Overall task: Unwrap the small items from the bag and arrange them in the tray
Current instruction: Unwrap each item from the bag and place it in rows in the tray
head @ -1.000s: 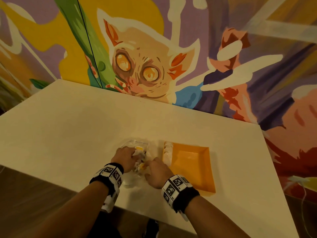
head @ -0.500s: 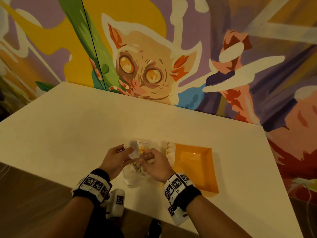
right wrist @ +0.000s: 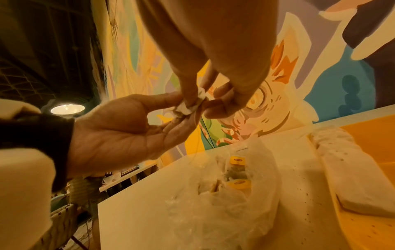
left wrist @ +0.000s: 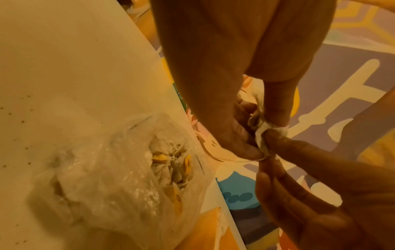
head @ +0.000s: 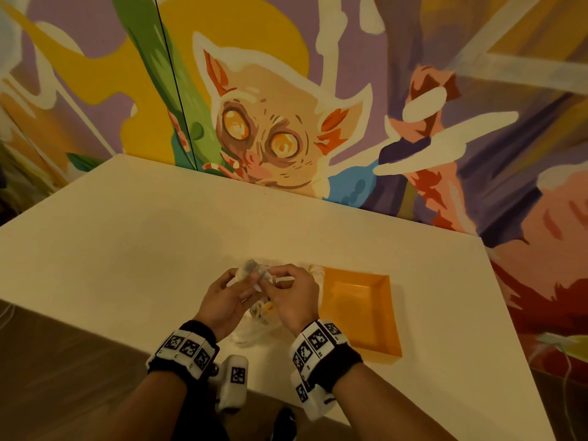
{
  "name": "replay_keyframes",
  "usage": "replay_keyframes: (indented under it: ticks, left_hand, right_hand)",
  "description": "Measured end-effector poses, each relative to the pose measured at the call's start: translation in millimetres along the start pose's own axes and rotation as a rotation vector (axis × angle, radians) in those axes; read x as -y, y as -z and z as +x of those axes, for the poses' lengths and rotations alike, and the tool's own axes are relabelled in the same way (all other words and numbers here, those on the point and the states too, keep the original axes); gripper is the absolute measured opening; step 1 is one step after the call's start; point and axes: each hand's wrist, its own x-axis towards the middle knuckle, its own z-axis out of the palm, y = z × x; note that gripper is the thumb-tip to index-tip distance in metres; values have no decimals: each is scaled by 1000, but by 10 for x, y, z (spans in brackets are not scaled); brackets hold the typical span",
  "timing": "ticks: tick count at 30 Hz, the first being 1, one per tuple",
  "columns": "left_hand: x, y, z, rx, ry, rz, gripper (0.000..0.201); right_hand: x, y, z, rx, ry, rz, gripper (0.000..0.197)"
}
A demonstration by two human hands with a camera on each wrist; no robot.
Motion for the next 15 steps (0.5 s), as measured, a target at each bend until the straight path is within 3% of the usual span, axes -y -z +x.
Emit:
replay_keyframes:
  ticks: [5,11,15]
  left_hand:
    - [27,11,-18,-2,-15,-65,36]
    - [-65,-71,-73,-5,79,-173,10]
    - [-64,29,30,-84,155,-144,22]
  right_hand:
    - [6,23,36,22,-86,-2,15]
    - [103,39,80,77,-83,-11,7]
    - [186,160,151,107,55,-178,7]
